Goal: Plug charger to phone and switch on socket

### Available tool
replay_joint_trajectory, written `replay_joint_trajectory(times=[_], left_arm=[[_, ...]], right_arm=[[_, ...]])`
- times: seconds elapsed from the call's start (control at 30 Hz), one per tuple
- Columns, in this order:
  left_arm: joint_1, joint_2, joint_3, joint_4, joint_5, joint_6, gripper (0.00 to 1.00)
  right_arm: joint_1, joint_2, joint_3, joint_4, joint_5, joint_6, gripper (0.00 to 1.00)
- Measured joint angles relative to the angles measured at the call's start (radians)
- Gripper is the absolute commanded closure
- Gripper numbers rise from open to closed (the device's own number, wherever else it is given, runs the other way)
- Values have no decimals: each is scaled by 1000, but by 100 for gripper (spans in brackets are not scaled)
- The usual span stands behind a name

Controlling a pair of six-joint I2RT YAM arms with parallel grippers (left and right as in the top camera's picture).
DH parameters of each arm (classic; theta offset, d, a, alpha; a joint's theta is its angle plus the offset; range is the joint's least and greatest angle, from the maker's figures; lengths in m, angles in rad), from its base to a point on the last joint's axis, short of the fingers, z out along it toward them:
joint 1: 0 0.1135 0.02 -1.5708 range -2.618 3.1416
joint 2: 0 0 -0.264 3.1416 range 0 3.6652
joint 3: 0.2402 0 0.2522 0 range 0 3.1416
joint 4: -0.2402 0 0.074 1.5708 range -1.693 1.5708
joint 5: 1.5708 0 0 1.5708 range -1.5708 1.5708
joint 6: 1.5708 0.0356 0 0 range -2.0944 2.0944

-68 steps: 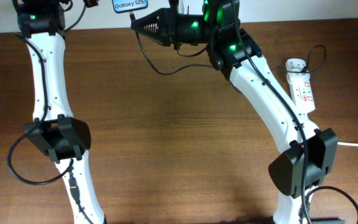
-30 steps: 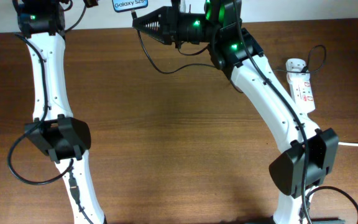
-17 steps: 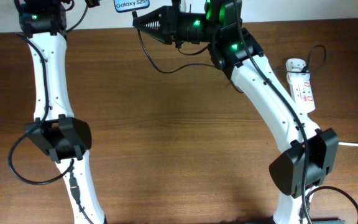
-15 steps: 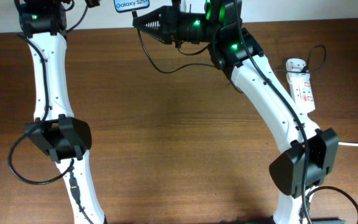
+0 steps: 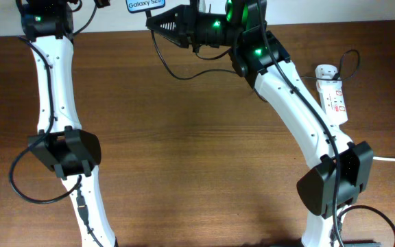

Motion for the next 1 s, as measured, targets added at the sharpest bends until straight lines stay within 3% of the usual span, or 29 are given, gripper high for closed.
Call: replay_joint_trajectory(times=[0.03, 0.1, 0.17, 0.23, 0.3, 0.37, 0.43, 0.5, 0.53, 0.6, 0.67, 0.73, 0.8, 1.0], left_arm=[[0, 0, 0, 0, 2, 0, 100], [-6, 0, 0, 0, 43, 8, 100], [-16, 0, 0, 0, 67, 12, 100], [-18, 0, 0, 0, 72, 19, 100], [-18, 0, 0, -8, 58, 73, 100], [-18, 0, 0, -96, 34, 174, 100], [-18, 3, 11, -389, -19, 372, 100], [-18, 42, 10, -678, -119, 660, 100], [-19, 53, 12, -899, -222, 792, 100], [-30, 63, 0, -1199, -430, 1061, 100], [-93, 63, 3, -1396, -660, 1223, 100], [-190, 70, 3, -1423, -827, 1286, 100], [-239, 91, 3, -1412, -873, 1306, 100], [-159, 259, 3, -1397, -896, 1295, 99]], right_arm=[[0, 0, 0, 1, -3, -3, 80], [-3, 0, 0, 10, 20, -1, 49], [-7, 0, 0, 10, 24, -17, 29], [-7, 0, 0, 2, 20, -35, 11], [-8, 0, 2, -79, 15, -63, 1], [-11, 0, 3, -200, 12, -148, 2], [-18, 0, 6, -311, 11, -222, 2], [-64, 0, 6, -498, 18, -356, 2], [-90, -2, 11, -637, 57, -422, 2], [-162, -17, 5, -866, 194, -570, 2], [-228, -55, 5, -1021, 268, -687, 2], [-261, -77, 7, -1110, 291, -772, 2], [-263, -77, 6, -1169, 299, -835, 2], [-263, -78, 6, -1228, 309, -933, 2]])
